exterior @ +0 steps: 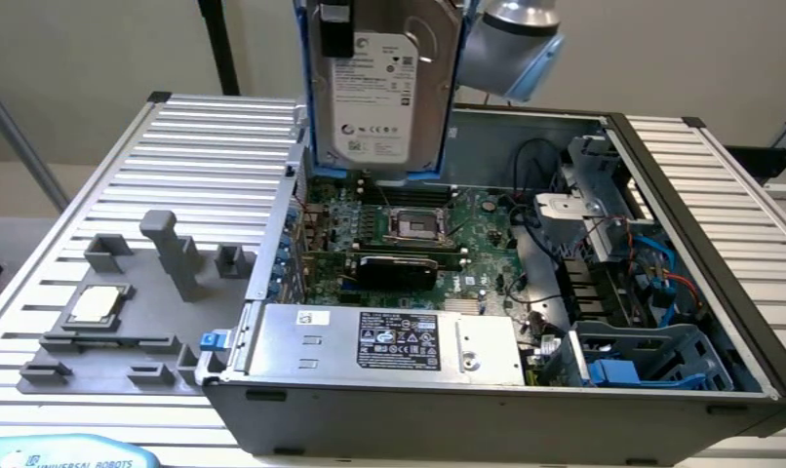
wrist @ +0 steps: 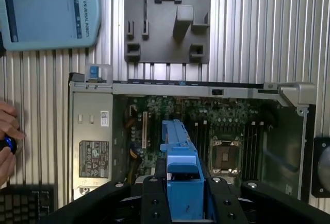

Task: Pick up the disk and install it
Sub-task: 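Pick up the disk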

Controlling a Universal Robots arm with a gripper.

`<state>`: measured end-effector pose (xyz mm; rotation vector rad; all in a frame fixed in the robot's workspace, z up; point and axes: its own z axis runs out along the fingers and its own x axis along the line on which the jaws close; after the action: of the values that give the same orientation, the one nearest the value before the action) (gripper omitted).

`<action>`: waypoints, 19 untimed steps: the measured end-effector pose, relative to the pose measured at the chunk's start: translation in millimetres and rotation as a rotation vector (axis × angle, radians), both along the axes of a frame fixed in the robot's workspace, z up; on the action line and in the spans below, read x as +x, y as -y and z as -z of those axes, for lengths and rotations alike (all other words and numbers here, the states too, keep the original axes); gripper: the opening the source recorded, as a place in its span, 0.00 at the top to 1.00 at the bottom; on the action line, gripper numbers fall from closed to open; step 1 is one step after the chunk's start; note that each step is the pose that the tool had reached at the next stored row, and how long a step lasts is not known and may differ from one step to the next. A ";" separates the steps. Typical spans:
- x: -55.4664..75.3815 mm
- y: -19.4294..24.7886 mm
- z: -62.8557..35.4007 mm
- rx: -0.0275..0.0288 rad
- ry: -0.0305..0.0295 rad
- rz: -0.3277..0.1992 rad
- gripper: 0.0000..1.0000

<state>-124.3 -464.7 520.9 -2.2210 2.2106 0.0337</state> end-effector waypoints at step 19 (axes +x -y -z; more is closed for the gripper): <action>79.2 36.5 0.0 0.0028 0.0000 0.000 0.67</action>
<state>-45.1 -501.2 520.9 -2.2195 2.2092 0.0369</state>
